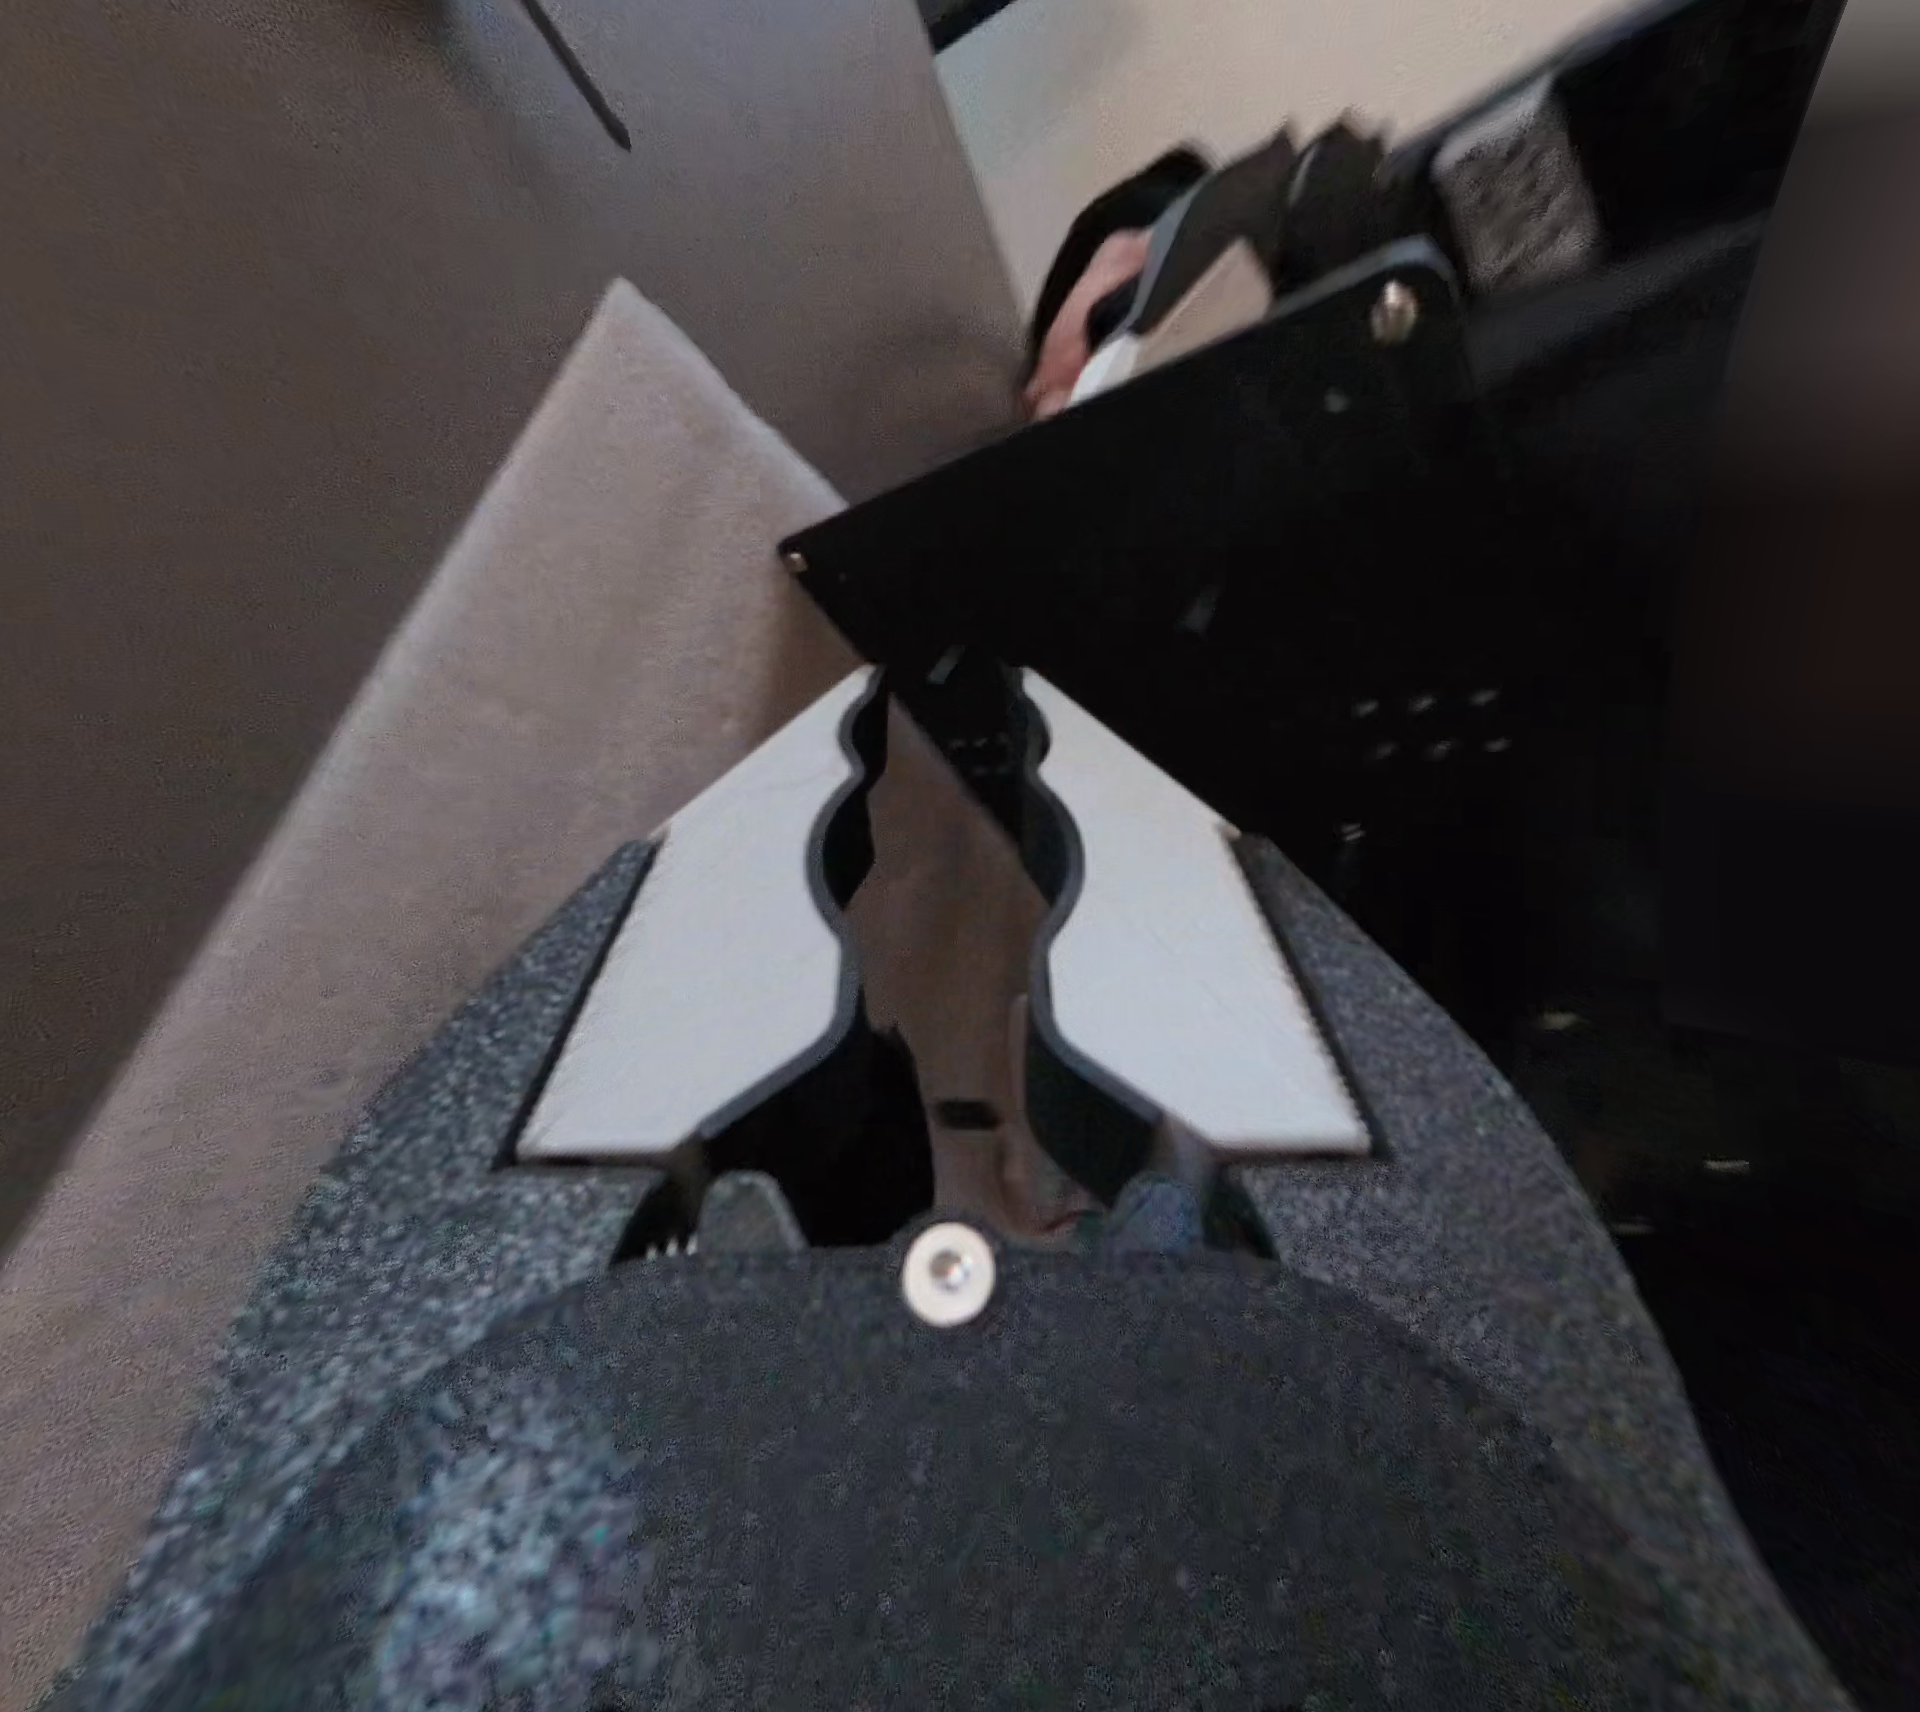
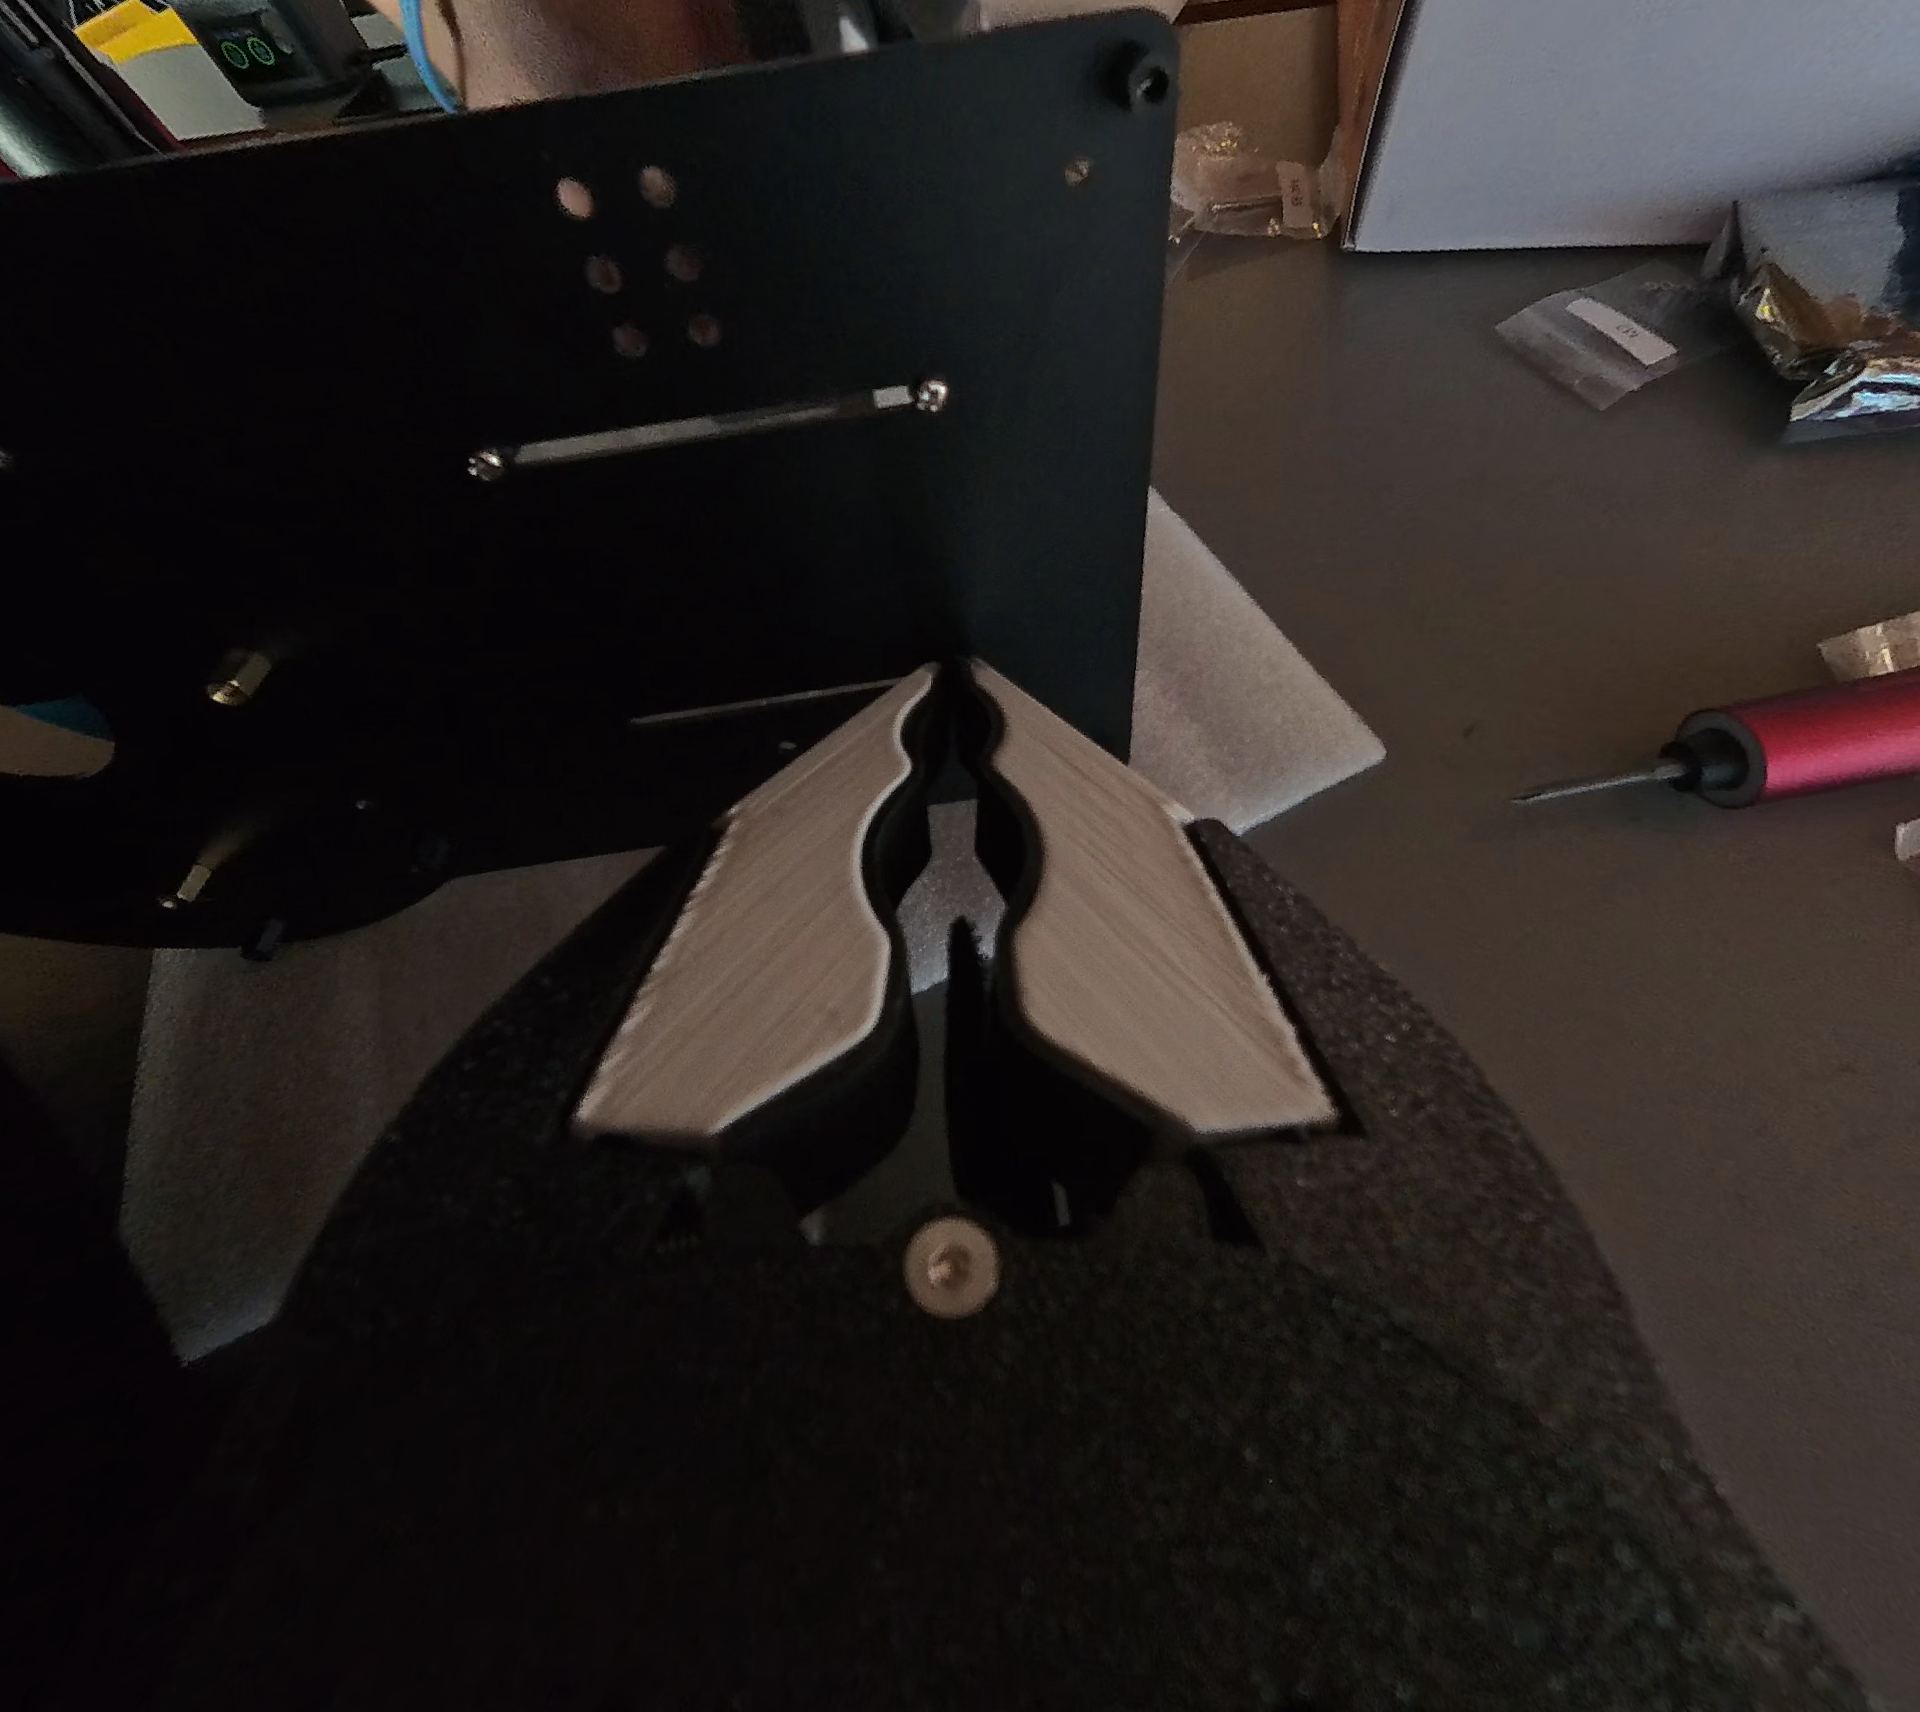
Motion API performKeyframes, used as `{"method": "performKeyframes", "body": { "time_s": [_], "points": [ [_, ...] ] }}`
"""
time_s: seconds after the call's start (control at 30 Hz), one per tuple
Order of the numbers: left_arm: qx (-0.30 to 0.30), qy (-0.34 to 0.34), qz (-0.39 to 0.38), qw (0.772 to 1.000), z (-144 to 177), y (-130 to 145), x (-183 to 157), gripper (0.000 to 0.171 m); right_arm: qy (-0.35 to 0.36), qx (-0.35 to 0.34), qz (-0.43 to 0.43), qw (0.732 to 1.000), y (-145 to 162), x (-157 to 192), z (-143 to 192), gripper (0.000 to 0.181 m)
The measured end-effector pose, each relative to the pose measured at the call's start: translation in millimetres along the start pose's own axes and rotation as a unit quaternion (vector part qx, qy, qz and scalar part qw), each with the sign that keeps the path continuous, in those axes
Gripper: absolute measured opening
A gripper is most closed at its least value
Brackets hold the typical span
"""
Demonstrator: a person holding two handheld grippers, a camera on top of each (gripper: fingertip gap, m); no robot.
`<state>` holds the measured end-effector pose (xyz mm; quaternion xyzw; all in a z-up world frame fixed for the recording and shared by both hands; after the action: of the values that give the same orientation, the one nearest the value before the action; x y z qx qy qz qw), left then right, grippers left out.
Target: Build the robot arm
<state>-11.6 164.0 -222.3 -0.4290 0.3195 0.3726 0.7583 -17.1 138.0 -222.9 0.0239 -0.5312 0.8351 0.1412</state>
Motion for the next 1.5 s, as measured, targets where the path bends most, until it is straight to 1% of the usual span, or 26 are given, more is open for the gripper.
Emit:
{"method": "performKeyframes", "body": {
  "time_s": [0.03, 0.13, 0.23, 0.3, 0.37, 0.5, 0.6, 0.67, 0.73, 0.83, 1.0, 1.1, 1.17, 1.2, 1.27, 1.37, 1.5],
  "points": [
    [0.007, 0.022, 0.031, 0.999, -1.8, 3.5, -1.5, 0.022, -0.002, 0.000, -0.001, 1.000, 0.1, -0.1, 0.0, 0.000],
    [0.037, 0.046, 0.051, 0.997, -10.0, 17.8, -2.5, 0.022, -0.008, 0.000, -0.009, 1.000, 0.3, -0.4, -0.2, 0.000],
    [0.026, 0.070, 0.077, 0.994, -11.1, 14.6, -1.4, 0.021, -0.009, -0.001, -0.014, 1.000, 0.6, -1.0, -0.2, 0.000],
    [0.004, 0.075, 0.099, 0.992, -7.5, 6.9, 4.2, 0.021, -0.008, 0.000, -0.019, 1.000, 1.2, -2.3, -0.3, 0.000],
    [-0.006, 0.086, 0.114, 0.990, -4.4, 1.4, 6.1, 0.021, -0.012, 0.000, -0.024, 1.000, 1.6, -2.5, -0.3, 0.000],
    [0.007, 0.092, 0.092, 0.991, -9.1, 4.0, 1.0, 0.020, -0.013, 0.001, -0.026, 1.000, 2.1, -2.4, -0.1, 0.000],
    [0.005, 0.096, 0.084, 0.992, -10.2, 2.7, 0.4, 0.007, -0.015, 0.000, -0.030, 0.999, 1.9, -3.0, 0.1, 0.000],
    [0.000, 0.098, 0.079, 0.992, -9.8, 1.4, -0.2, 0.006, -0.010, 0.002, -0.030, 1.000, 2.7, -4.1, 1.6, 0.000],
    [-0.002, 0.091, 0.068, 0.993, -9.8, 1.5, -0.1, 0.006, -0.011, 0.010, -0.033, 0.999, 6.0, -5.3, 3.2, 0.000],
    [-0.002, 0.087, 0.061, 0.994, -9.9, 1.5, 0.0, 0.006, -0.039, 0.015, -0.037, 0.998, 6.3, 1.0, 1.1, 0.000],
    [-0.003, 0.086, 0.061, 0.994, -9.3, 2.1, 0.3, 0.006, -0.020, 0.015, -0.022, 0.999, 5.4, -0.7, -0.9, 0.000],
    [-0.002, 0.096, 0.077, 0.992, -7.5, 1.7, -0.5, 0.008, -0.023, 0.016, -0.024, 0.999, 5.7, -0.4, -1.4, 0.000],
    [-0.011, 0.118, 0.107, 0.987, -3.5, -3.0, -1.5, 0.018, -0.021, 0.015, -0.021, 0.999, 5.4, -0.5, -1.3, 0.000],
    [-0.017, 0.120, 0.119, 0.985, -2.7, -4.9, 0.5, 0.018, -0.015, 0.015, -0.014, 1.000, 4.8, -0.6, -1.5, 0.000],
    [-0.014, 0.113, 0.121, 0.986, -5.3, -2.9, 2.8, 0.014, -0.004, 0.018, 0.004, 1.000, 4.2, -1.1, -2.5, 0.000],
    [0.006, 0.105, 0.100, 0.989, -8.5, 1.0, 0.5, 0.009, -0.003, 0.019, 0.013, 1.000, 3.8, -1.3, -2.8, 0.000],
    [0.001, 0.092, 0.072, 0.993, -8.6, -0.2, 0.2, 0.007, -0.007, 0.019, 0.009, 1.000, 3.9, -1.9, -3.0, 0.000]
  ]
}}
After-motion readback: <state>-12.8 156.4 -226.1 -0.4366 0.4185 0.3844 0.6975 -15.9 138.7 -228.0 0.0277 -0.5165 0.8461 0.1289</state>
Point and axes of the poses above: each gripper's, where its closed fingertips meet, z back along the fingers, y out of its underside, x = y × z across the jaws, the point moved 1 cm from there along z, back along the fingers, and after that the axes turned 5 degrees about -y, right-handed, at the moved point
